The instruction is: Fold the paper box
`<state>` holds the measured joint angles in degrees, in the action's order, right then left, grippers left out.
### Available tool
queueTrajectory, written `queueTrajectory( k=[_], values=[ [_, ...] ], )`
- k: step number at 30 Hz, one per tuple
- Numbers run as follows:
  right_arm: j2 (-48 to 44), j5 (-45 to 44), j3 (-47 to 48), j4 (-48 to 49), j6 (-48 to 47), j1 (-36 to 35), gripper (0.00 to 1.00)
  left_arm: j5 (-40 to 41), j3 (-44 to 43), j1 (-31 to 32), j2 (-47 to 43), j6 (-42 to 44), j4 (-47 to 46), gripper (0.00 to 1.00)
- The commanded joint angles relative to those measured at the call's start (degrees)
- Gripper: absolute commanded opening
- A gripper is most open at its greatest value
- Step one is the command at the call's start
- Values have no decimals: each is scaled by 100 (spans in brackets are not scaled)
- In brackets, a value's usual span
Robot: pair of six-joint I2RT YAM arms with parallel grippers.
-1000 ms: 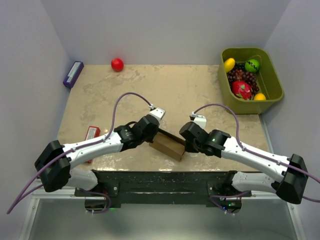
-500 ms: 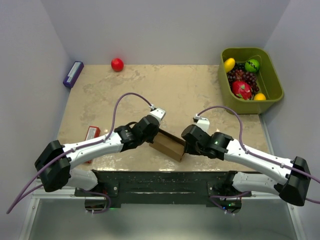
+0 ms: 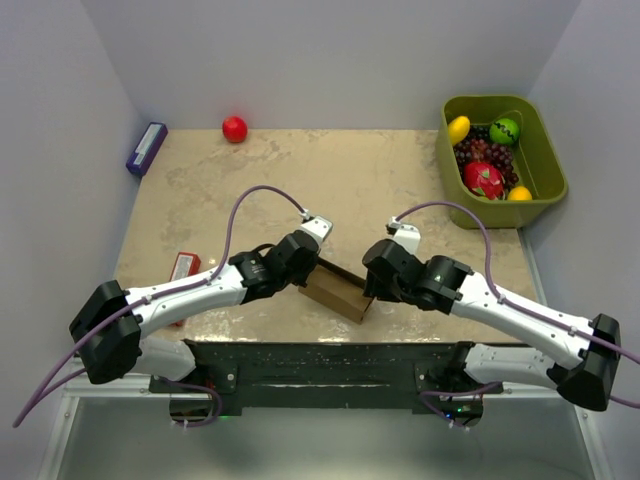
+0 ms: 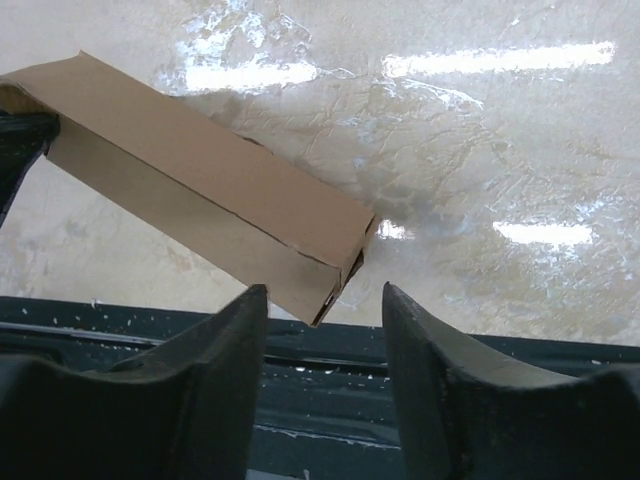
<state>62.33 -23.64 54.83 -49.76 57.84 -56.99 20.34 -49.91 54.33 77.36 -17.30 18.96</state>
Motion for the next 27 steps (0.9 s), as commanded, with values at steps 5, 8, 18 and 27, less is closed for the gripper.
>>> queueTrajectory(
  k=[5,8,18,27],
  values=[
    [464,-589,318,-148,78,-22,30,-188,95,43,-46,78,-42,0],
    [561,-616,309,-113,113,-23,24,-232,104,43,-37,60,-50,0],
    [614,-458,20,-43,201,-49,0,-223,87,43,-19,-98,-50,0],
    [790,-475,-25,-113,587,-549,0,-267,139,43,60,-274,-129,0]
  ],
)
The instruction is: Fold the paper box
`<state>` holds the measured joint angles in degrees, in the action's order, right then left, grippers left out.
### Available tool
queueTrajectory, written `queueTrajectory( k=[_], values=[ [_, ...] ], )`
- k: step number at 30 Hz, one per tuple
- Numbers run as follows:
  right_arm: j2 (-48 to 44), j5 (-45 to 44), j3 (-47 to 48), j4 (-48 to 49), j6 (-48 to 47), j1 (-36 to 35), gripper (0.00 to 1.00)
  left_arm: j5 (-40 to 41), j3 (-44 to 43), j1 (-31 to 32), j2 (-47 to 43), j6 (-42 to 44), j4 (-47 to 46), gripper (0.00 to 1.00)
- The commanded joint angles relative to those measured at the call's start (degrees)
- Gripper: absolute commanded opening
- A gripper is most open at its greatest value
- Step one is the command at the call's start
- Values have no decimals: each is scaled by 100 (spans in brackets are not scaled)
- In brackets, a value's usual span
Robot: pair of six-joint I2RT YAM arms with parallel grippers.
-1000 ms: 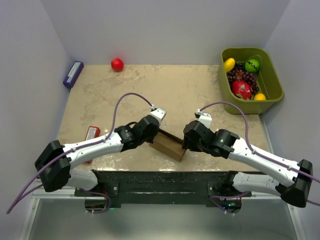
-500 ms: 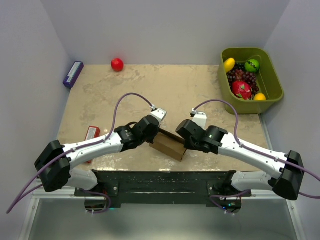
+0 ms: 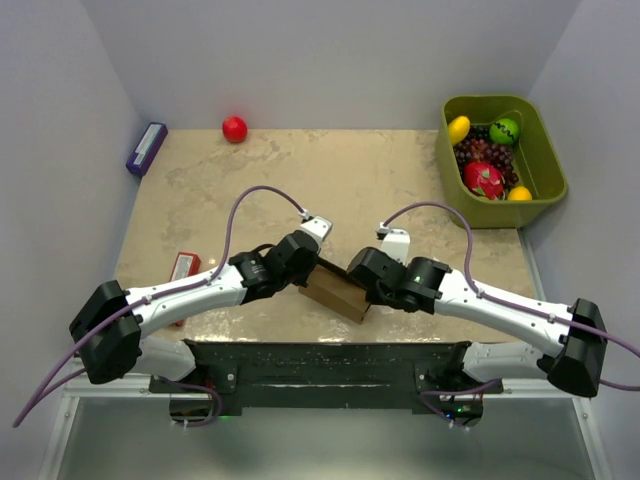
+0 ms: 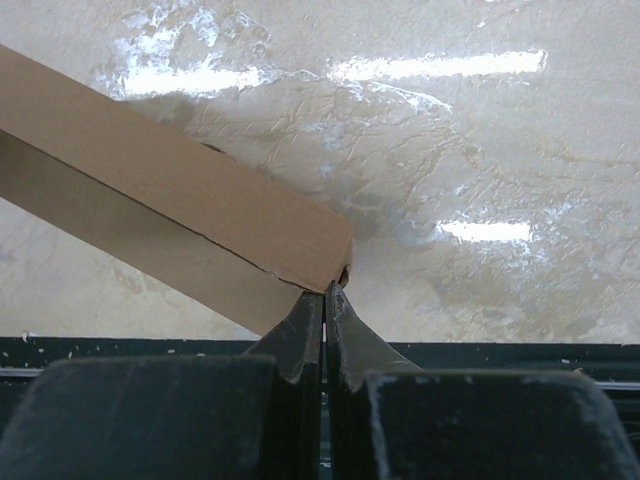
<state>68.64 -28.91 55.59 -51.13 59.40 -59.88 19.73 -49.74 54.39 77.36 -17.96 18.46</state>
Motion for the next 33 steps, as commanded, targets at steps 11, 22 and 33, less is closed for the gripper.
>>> queueTrajectory(
  k=[11,22,33],
  values=[
    [352,-124,-136,-125,1284,-946,0,-232,184,36,25,-331,-176,0],
    [361,-431,-31,-757,1619,-1149,0,-355,333,36,-195,-85,-334,0],
    [404,-528,83,-890,1584,-1149,0,-549,227,36,-731,-24,-273,52]
  ],
)
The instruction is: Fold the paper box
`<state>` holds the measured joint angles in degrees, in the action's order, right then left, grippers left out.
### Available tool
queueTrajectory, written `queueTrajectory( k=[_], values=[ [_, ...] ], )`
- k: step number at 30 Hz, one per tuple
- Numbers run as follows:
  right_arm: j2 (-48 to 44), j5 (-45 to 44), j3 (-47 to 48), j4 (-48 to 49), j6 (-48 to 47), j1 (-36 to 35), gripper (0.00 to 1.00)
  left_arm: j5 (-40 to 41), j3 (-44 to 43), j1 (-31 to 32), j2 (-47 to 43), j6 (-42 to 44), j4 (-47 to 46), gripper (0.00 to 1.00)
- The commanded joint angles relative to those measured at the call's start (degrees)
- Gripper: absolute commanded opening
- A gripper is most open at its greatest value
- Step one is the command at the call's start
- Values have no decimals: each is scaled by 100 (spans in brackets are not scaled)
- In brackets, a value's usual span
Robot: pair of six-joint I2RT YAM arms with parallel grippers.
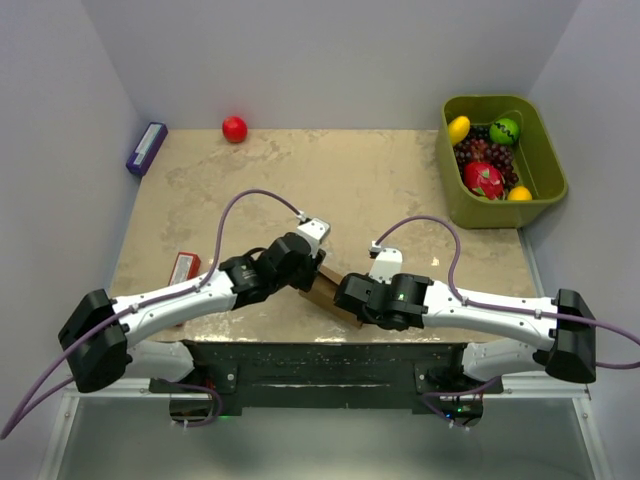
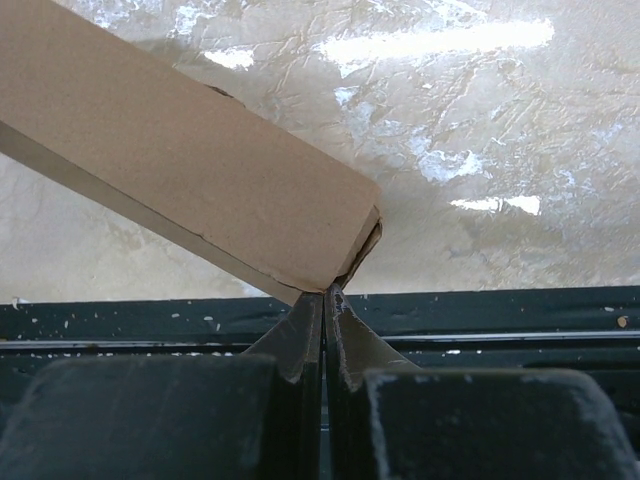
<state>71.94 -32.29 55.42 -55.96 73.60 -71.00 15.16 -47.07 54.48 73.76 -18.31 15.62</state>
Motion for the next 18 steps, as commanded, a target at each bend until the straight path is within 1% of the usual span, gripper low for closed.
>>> queueTrajectory(
  k=[1,5,6,8,12,15,17,18],
  values=[
    [83,-190,109,-406,163,-36,0,-92,-48,28,-475,2,46,54],
    [92,-207,145,-398,137,-36,0,-320,-57,19,-731,28,231,60],
    [92,-207,162,-398,128,-36,0,-364,-48,19,-827,37,353,64],
    [101,-207,180,-389,110,-36,0,-522,-48,19,-924,55,538,67],
    [118,-216,171,-363,84,-36,0,-803,-13,10,-1406,-50,872,72],
    [118,-199,136,-319,75,-37,0,-1014,-188,-147,-1635,-217,952,72],
    [136,-181,145,-283,49,-54,0,-1356,-355,-314,-1654,-261,865,72],
    [136,-172,162,-283,49,-54,0,-1488,-390,-576,-1610,-261,734,72]
  ],
)
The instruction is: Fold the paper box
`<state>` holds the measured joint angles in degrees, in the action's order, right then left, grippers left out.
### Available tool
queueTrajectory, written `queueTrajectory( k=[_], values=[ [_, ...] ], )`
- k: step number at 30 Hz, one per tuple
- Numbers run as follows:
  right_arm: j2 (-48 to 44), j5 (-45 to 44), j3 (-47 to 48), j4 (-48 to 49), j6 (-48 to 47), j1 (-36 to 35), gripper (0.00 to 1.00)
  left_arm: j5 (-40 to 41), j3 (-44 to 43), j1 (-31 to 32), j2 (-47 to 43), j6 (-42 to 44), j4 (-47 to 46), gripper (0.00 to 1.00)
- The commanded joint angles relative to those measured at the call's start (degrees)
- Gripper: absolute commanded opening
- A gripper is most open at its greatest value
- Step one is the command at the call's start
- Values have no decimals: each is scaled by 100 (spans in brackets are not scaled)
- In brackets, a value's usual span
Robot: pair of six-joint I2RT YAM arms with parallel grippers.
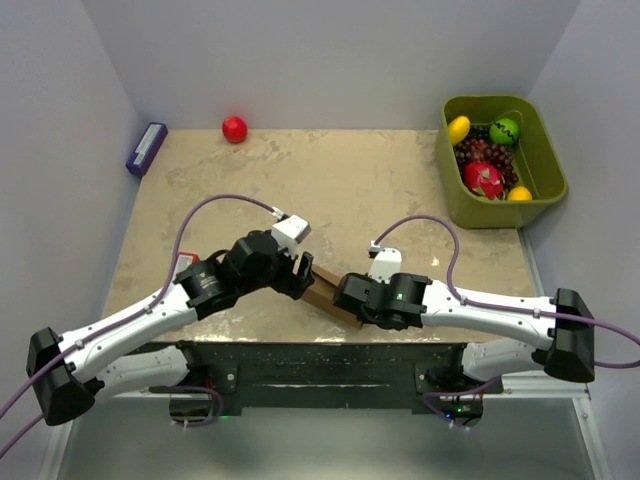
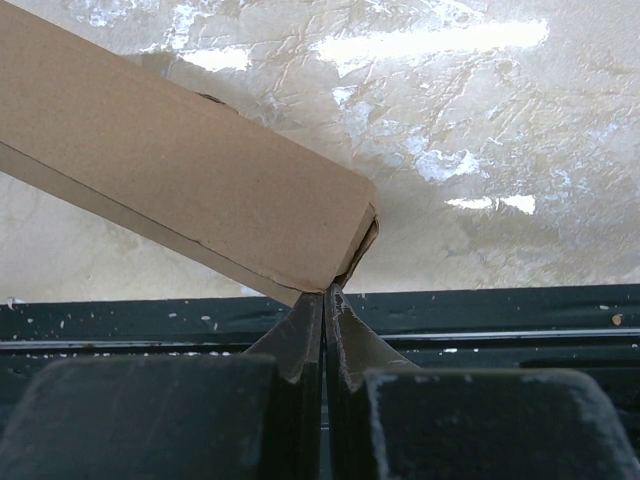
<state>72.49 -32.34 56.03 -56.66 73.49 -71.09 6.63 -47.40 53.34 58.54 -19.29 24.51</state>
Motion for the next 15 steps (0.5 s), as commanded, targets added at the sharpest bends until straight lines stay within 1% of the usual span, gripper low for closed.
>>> queueTrajectory(
  k=[1,2,5,7,11,15],
  values=[
    [90,-185,101,-222,68,-54,0,-1020,-384,-613,-45,-154,-236,72],
    [73,-203,101,-222,60,-63,0,-1198,-376,-928,-1,-137,-402,72],
    [55,-212,83,-170,60,-63,0,-1366,-384,-1220,271,-58,-631,72],
    [55,-212,92,-161,51,-63,0,-1480,-411,-1326,526,-14,-737,72],
    [72,-229,92,-161,51,-72,0,-1727,-297,-1563,877,-57,-1263,70],
    [55,-211,57,-126,51,-72,0,-1762,-148,-1599,1150,-57,-1396,68]
  ],
)
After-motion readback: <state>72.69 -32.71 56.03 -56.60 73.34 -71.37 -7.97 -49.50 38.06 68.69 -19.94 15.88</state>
